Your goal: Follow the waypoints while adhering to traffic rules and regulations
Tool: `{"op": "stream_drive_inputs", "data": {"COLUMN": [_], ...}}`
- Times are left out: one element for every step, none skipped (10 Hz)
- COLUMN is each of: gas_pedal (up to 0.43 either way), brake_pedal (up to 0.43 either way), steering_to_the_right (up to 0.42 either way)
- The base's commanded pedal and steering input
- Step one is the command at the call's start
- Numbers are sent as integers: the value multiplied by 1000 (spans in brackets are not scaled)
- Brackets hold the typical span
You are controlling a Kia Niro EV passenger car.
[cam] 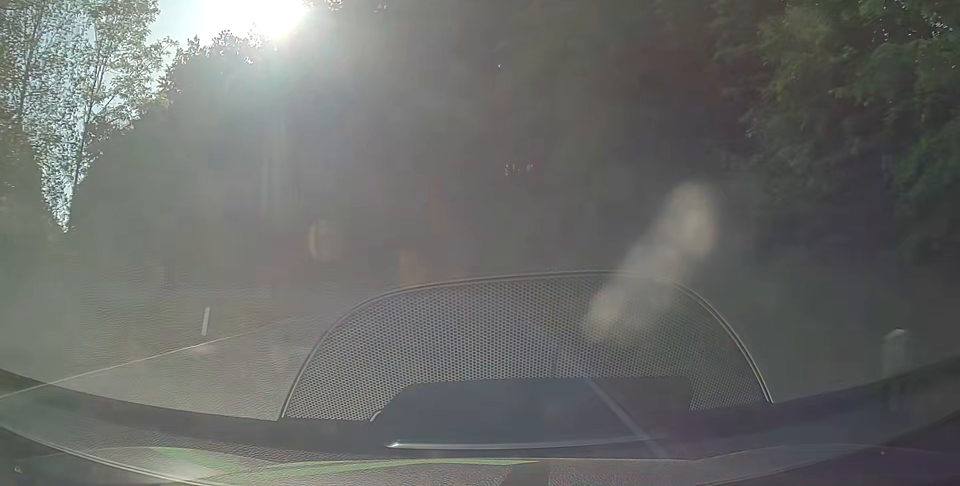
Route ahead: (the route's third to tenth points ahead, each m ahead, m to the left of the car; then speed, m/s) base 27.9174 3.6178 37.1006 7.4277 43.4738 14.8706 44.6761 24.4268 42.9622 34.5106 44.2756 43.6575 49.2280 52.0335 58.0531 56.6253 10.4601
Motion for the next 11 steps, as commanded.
{"op": "stream_drive_inputs", "data": {"gas_pedal": [0,0,0,0,0,0,0,0,0,0,0], "brake_pedal": [0,0,0,0,0,0,0,0,0,0,0], "steering_to_the_right": [14,10,6,3,-3,-5,-5,-5,-7,-8,-12]}}
